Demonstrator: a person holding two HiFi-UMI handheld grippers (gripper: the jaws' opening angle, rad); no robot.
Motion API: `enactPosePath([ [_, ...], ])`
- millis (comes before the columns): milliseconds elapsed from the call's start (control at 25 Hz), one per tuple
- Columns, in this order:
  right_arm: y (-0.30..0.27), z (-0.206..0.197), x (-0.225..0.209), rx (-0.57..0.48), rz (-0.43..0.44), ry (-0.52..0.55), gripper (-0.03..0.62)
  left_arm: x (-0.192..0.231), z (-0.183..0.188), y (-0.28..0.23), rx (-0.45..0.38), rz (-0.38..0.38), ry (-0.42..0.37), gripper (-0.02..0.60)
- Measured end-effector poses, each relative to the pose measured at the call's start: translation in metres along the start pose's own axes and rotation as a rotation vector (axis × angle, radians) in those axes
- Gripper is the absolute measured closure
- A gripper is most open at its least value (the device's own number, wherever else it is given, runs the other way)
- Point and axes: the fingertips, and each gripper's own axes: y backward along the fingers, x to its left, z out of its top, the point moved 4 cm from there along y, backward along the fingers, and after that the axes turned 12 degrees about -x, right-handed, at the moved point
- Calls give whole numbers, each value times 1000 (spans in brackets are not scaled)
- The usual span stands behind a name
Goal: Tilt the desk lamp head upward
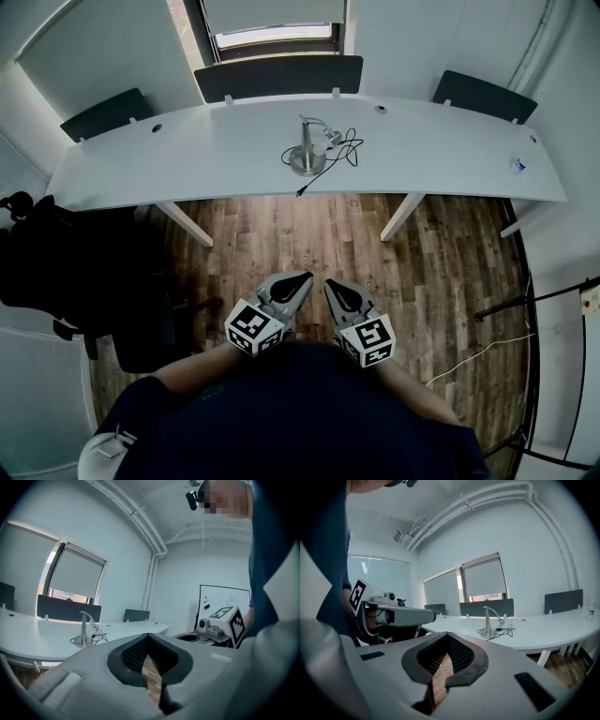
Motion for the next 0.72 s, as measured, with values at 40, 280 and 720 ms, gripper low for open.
enactPosePath([
  [40,2,-1,-3,-1,7,-3,583,-3,-2,-2,1,8,2,575],
  [280,7,-7,-19,-2,36,-18,583,-3,-8,-14,9,44,5,575],
  [720,-59,1,-72,3,-7,31,583,76,-5,-60,-32,44,20,575],
])
